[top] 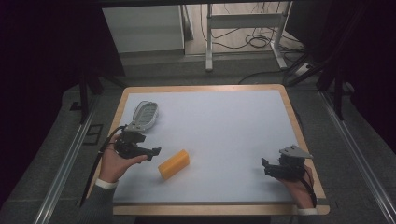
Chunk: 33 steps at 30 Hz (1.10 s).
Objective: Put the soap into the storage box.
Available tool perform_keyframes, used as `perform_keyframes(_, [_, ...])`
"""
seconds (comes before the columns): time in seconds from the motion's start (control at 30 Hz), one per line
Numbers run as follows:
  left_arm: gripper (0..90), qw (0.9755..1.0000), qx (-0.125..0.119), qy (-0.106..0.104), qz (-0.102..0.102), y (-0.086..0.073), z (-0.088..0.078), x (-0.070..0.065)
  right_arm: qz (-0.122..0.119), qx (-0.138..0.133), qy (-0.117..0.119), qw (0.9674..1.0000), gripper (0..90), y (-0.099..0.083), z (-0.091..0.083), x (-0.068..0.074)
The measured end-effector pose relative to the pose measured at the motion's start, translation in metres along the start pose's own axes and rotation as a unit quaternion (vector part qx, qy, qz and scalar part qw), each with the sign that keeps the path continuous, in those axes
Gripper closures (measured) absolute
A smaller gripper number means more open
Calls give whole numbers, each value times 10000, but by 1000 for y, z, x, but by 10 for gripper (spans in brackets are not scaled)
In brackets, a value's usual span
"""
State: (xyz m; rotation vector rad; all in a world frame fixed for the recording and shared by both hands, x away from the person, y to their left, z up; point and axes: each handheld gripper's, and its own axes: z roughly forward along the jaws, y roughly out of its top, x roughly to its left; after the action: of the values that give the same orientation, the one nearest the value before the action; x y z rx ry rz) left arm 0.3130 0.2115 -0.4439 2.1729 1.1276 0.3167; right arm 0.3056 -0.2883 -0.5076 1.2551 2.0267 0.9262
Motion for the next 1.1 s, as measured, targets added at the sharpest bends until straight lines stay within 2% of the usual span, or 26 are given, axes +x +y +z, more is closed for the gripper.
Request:
perform_keyframes(0.23, [186,9999,55,-70,144,6,4,-9,-11,57,-18,10000,72,-1,1,0])
perform_keyframes(0.37, [185,9998,101,-63,154,9,8,-12,-41,8,19,10000,72,-1,1,1])
perform_keyframes(0.67, [183,9990,209,-210,345,17,21,-26,-26,38,-30,10000,72,-2,1,0])
perform_keyframes(0.93, [183,9984,270,-312,378,20,31,-33,-38,45,-49,10000,72,-2,1,-1])
perform_keyframes(1.1, [183,9976,356,-399,434,18,40,-42,-41,43,-63,10000,72,-2,1,-1])
